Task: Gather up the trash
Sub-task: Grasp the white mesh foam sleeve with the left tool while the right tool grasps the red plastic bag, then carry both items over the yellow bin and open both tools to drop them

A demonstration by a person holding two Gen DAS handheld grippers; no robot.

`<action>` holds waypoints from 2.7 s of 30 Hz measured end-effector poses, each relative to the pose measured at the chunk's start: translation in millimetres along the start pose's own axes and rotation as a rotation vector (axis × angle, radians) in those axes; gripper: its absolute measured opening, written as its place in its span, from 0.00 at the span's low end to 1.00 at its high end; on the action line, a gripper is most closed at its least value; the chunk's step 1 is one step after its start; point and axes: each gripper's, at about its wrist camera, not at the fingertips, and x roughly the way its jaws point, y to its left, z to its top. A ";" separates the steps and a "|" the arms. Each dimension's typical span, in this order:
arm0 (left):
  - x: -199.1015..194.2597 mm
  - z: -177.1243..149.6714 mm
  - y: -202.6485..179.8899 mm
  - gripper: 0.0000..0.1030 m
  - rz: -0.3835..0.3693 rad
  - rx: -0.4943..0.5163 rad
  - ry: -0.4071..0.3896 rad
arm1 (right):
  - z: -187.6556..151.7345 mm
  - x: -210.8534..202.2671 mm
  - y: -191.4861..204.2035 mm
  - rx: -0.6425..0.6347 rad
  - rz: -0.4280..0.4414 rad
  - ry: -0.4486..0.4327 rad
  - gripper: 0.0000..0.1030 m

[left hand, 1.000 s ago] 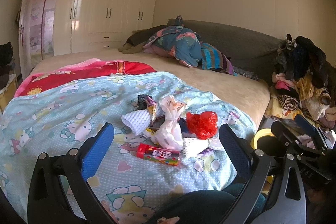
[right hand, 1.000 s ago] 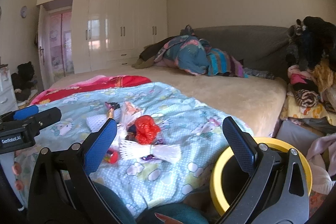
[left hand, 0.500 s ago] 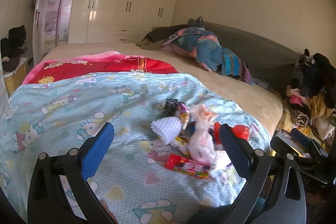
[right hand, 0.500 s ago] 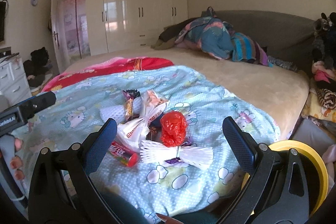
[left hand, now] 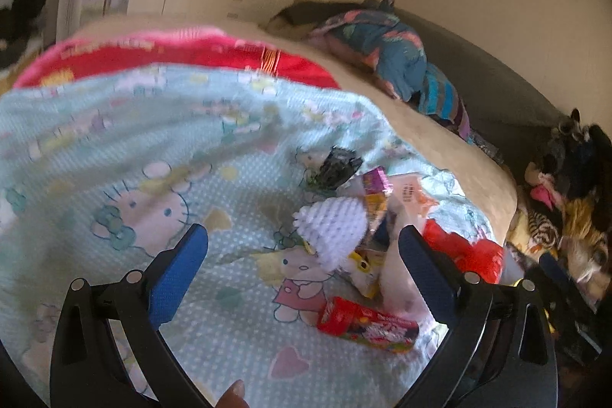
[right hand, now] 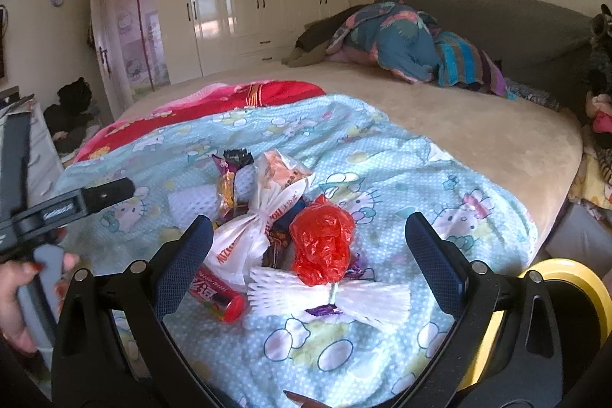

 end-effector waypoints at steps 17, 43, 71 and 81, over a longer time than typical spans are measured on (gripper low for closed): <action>81.4 -0.1 18.4 0.73 -0.158 -0.197 0.130 | -13.5 57.5 -17.6 0.101 -0.005 0.150 0.29; -34.4 15.5 -91.7 0.13 -0.256 0.127 -0.174 | -3.8 -2.0 -46.9 0.202 -0.021 0.008 0.22; -59.5 -34.9 -189.0 0.13 -0.450 0.294 -0.016 | -14.9 -99.1 -135.5 0.283 -0.193 -0.064 0.22; -61.0 -64.0 -226.1 0.13 -0.517 0.383 0.043 | -25.0 -124.0 -172.8 0.297 -0.271 -0.056 0.22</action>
